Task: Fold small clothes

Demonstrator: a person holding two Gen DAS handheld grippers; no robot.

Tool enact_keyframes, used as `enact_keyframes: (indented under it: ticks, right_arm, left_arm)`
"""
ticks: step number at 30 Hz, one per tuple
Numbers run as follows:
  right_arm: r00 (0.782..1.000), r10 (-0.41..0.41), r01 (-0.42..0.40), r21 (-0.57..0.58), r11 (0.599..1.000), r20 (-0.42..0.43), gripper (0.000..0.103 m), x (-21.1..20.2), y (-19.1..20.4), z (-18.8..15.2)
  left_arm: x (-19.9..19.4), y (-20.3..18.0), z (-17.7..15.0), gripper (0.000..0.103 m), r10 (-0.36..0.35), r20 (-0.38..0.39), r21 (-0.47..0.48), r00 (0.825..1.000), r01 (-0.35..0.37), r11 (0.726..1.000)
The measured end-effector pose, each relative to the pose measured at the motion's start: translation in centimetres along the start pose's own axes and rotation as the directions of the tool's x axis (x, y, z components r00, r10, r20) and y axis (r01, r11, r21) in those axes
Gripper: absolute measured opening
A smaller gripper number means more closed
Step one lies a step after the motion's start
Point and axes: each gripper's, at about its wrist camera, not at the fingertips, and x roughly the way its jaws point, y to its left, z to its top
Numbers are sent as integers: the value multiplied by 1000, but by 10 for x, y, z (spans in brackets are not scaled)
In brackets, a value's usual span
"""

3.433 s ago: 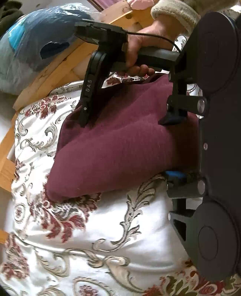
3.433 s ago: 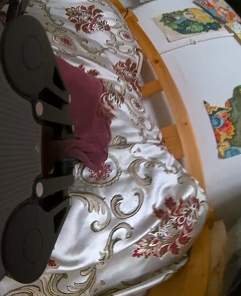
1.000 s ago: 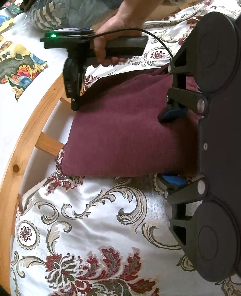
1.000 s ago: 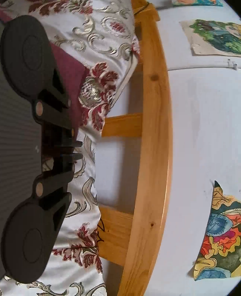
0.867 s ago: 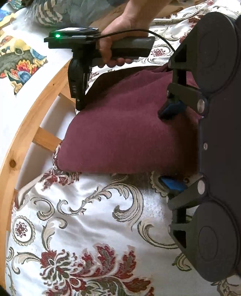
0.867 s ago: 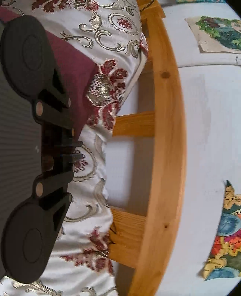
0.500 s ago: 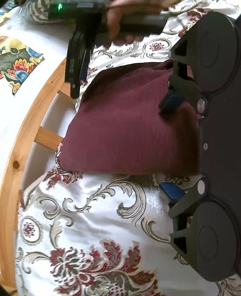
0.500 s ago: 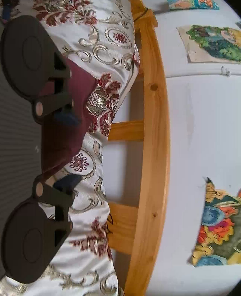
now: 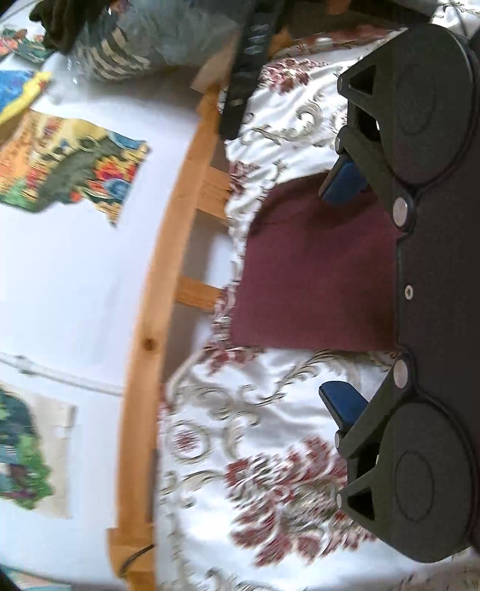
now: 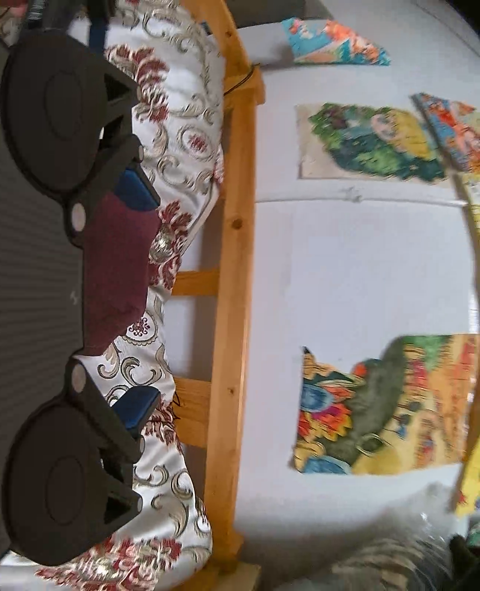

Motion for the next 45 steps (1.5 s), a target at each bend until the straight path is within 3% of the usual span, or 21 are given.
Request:
enact_keyframes:
  ticks: [10,16,20,28,36,45]
  right_arm:
    - [994,-34,29,51,998,103,103,-97,23,-16]
    - [990,-22,22,1,1000,138,103,-140,40,-23]
    - [992,-20,17,23,1000,127,103,-160,47,-35]
    - [994,-54,49,50,998,100,103,-186,54,-66]
    - [988,-128,123,64,990,83,103,-191,61,-100]
    - [977,-211,203,149,968,42,103,-183,62,-141]
  left_arm:
    - [-88,-20,9,102,68,118,91,991,-79,993]
    - [-126,-20,-8,102,111,125,154,986,-130,979]
    - [-145,-19,-26,102,107,97,164,990,-122,979]
    - [-157,-22,-59,102,100,62,185,993,-109,977]
    - [-146,-11,-91,102,76,72,97,995,-83,992]
    - [-124,0,-120,102,133,54,79,990,-137,987]
